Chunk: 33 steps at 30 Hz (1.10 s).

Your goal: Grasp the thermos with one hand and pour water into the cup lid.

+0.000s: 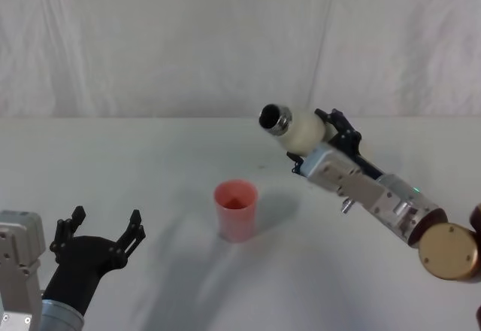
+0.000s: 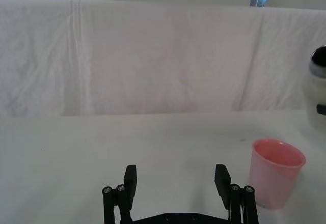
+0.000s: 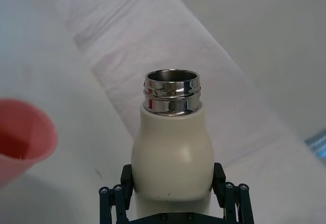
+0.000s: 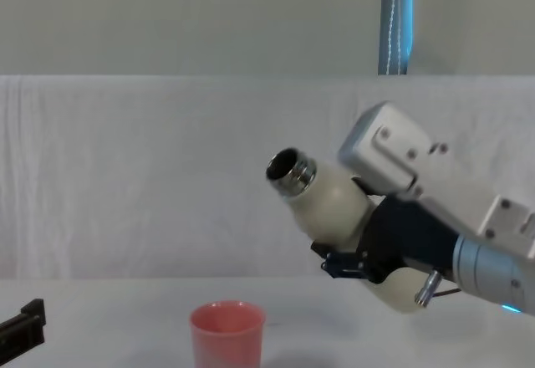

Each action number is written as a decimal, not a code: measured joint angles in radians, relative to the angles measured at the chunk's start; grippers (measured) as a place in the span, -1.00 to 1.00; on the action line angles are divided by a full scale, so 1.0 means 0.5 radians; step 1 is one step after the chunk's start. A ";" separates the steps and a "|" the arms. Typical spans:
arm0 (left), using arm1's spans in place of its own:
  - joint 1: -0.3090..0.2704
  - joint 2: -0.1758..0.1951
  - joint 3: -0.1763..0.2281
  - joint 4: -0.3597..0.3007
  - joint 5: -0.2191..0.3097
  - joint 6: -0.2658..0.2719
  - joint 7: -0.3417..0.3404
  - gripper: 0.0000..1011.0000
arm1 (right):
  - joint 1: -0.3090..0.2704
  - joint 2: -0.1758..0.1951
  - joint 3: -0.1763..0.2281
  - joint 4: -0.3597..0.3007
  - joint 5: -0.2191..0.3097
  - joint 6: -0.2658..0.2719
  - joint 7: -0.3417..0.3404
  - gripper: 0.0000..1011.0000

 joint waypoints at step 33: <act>0.000 0.000 0.000 0.000 0.000 0.000 0.000 0.98 | -0.250 -0.275 0.508 -0.174 1.001 0.373 0.136 0.88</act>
